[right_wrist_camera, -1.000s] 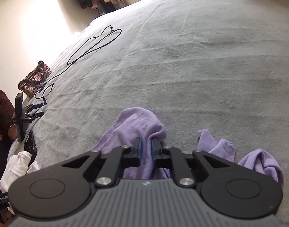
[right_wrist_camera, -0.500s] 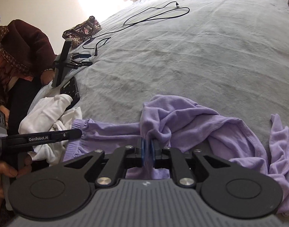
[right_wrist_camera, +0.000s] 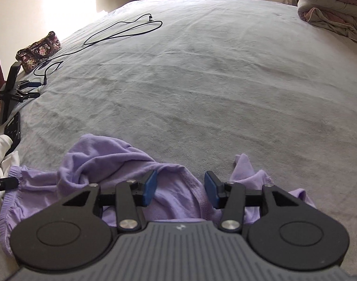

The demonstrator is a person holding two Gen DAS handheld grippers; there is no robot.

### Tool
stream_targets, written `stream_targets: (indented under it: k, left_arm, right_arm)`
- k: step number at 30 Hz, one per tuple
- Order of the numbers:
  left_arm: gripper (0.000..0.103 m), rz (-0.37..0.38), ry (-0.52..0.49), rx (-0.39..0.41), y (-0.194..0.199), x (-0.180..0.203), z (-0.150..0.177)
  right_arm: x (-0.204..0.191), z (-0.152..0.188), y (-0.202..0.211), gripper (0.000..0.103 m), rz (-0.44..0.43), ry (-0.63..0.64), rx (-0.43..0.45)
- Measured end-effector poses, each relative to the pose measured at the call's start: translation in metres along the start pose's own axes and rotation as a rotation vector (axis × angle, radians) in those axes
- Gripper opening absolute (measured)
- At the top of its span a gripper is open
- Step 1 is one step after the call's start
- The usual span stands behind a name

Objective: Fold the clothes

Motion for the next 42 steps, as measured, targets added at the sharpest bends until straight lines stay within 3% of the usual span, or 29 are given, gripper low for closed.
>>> stream_targets:
  k: [1,3,5,6,16,23,28,37,40,42]
  left_arm:
    - [0.005,0.000,0.001,0.000,0.000,0.000,0.000]
    - [0.005,0.000,0.001,0.000,0.000,0.000,0.000]
    - [0.005,-0.002,0.001,0.001,0.000,0.000,0.001]
    - [0.005,-0.002,0.001,0.001,0.001,0.000,0.001]
    - [0.005,-0.001,-0.033,-0.010,-0.003,0.010,-0.011]
    - [0.005,0.003,-0.064,-0.039,-0.008,0.018,-0.016]
    - [0.005,0.008,-0.052,-0.064,-0.012,0.011,-0.016]
    - [0.005,0.022,-0.041,-0.071,-0.013,0.005,-0.015]
    - [0.005,0.026,-0.042,-0.071,-0.012,0.005,-0.015]
    - [0.005,0.029,-0.042,-0.071,-0.013,0.005,-0.015]
  right_arm:
    - [-0.002,0.001,0.000,0.040,0.012,0.010,0.005]
    - [-0.004,0.002,-0.001,0.017,0.029,0.024,0.010]
    - [-0.005,0.002,0.001,0.005,0.039,0.032,0.008]
    - [-0.004,0.002,0.003,0.004,0.044,0.026,0.013]
    - [0.050,-0.010,0.066,0.004,0.205,-0.025,0.131]
    - [0.097,0.011,0.108,0.004,0.314,-0.057,0.155]
    - [0.129,0.036,0.123,0.004,0.378,-0.098,0.125]
    - [0.153,0.076,0.116,0.004,0.380,-0.174,0.037]
    - [0.150,0.078,0.116,0.007,0.355,-0.189,0.037]
    - [0.148,0.077,0.118,0.015,0.339,-0.193,0.046]
Point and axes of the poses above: each gripper's, at about its wrist camera, not at the fingertips, and y roughly against the way its jaws point, x to its right, z to its underside, the point moved 5 cm from there along -y, roughly the way its jaws point, and after that the axes turned 4 degrees about y, right-handed, at the moved point
